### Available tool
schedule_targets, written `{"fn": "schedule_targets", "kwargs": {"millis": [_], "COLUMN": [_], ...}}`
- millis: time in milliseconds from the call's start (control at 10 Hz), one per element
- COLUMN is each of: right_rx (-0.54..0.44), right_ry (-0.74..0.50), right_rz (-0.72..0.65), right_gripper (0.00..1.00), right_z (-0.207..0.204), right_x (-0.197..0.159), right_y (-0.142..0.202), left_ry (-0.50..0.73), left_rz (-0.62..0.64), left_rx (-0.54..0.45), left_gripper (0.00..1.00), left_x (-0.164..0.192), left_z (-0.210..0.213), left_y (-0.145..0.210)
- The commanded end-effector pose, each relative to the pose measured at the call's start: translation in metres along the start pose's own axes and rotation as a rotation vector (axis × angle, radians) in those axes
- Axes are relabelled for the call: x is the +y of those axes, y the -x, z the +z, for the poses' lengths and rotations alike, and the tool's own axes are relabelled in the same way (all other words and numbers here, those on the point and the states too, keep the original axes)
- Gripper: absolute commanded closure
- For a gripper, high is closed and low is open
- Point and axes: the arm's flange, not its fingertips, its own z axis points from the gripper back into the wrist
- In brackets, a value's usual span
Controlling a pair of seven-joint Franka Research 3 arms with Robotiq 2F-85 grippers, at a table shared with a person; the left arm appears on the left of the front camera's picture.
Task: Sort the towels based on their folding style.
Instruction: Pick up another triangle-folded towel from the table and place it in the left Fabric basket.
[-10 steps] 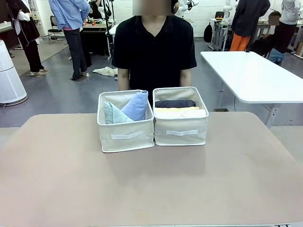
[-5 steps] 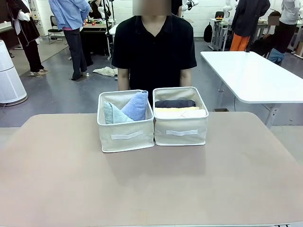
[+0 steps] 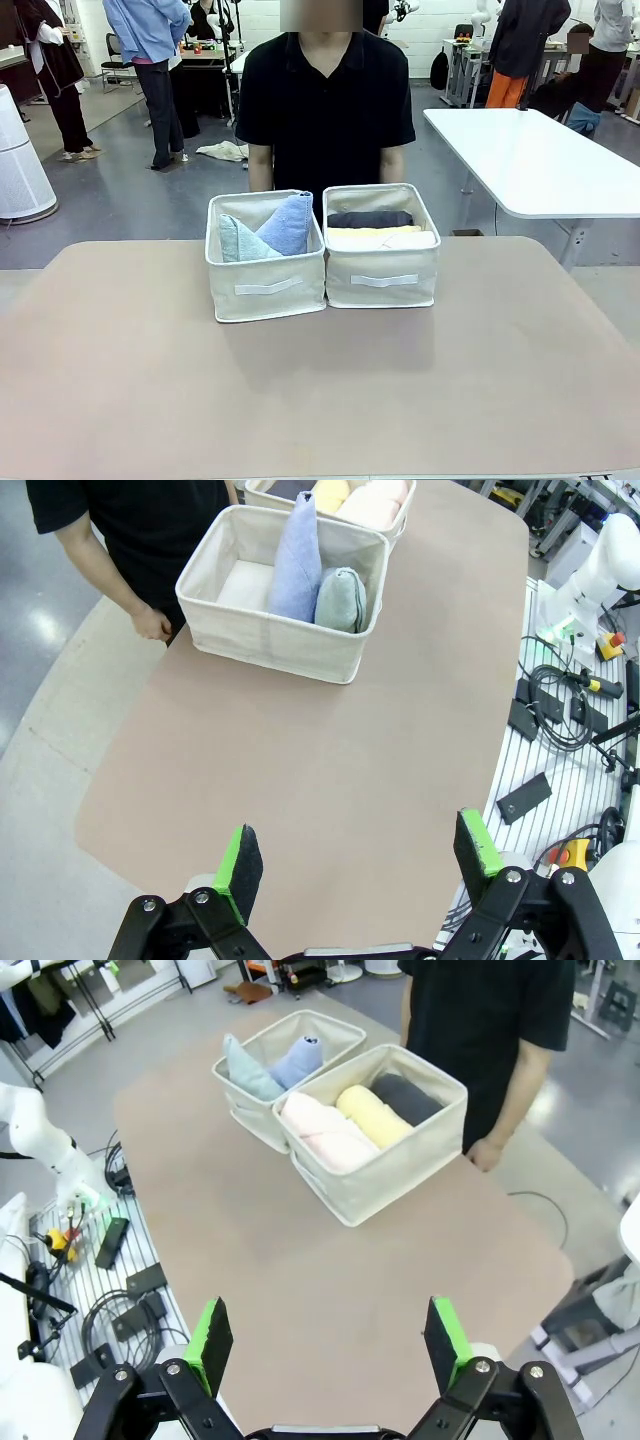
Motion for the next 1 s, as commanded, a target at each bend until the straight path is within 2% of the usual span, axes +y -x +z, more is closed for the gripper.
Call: {"fn": "schedule_targets", "kwargs": {"millis": [0,900], "right_rx": [-0.024,-0.024], "right_ry": [-0.016,-0.016], "right_rz": [0.02,0.02], "right_gripper": [0.0,0.0], "right_z": [0.0,0.0], "right_x": [0.0008,0.0008], "right_y": [-0.0013,-0.0013], "left_ry": [-0.006,-0.006], "left_rz": [-0.001,-0.001], "left_rx": [-0.008,-0.008], "left_gripper": [0.0,0.0], "left_x": [-0.0018,-0.0018], "left_z": [-0.002,-0.002], "left_y": [-0.0013,-0.0013]}}
